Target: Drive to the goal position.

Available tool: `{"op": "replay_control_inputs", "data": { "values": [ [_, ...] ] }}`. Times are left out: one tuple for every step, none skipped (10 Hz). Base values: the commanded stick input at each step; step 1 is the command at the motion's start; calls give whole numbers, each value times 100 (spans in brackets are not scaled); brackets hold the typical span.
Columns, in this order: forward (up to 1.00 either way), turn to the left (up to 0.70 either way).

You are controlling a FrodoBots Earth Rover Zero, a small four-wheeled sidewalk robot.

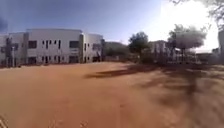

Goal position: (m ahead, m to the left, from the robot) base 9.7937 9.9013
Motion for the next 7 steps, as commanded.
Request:
{"op": "replay_control_inputs", "data": {
  "values": [
    [100,0],
    [100,0],
    [100,-27],
    [100,-27],
    [100,0],
    [100,0],
    [100,0]
  ]
}}
